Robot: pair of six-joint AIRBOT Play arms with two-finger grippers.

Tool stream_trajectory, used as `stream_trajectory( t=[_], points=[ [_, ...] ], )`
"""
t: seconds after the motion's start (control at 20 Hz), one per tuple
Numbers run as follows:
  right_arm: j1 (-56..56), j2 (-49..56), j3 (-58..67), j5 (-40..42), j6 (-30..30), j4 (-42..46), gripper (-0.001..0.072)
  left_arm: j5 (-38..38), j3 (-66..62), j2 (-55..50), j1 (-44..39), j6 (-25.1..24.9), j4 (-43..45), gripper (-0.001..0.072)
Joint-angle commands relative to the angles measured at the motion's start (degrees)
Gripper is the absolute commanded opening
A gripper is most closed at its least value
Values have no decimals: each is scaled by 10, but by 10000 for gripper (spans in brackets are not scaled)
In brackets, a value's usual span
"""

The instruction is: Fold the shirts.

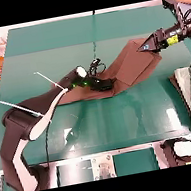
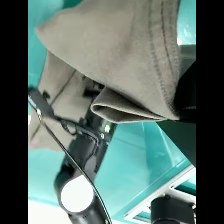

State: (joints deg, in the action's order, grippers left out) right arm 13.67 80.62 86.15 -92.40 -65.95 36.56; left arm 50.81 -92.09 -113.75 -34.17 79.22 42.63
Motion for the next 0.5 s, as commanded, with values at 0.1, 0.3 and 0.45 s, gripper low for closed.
stream_trajectory(
  t=[0.1,0.3,0.45],
  points=[
    [-18,-7,0,0,-14,-27,17,215,-157,-1,66,-2,25,25],
    [-86,-7,0,46,-33,-65,18,414,-305,6,145,4,230,25],
    [-192,-4,-9,163,-46,-65,17,482,-272,50,201,19,410,26]
  ],
)
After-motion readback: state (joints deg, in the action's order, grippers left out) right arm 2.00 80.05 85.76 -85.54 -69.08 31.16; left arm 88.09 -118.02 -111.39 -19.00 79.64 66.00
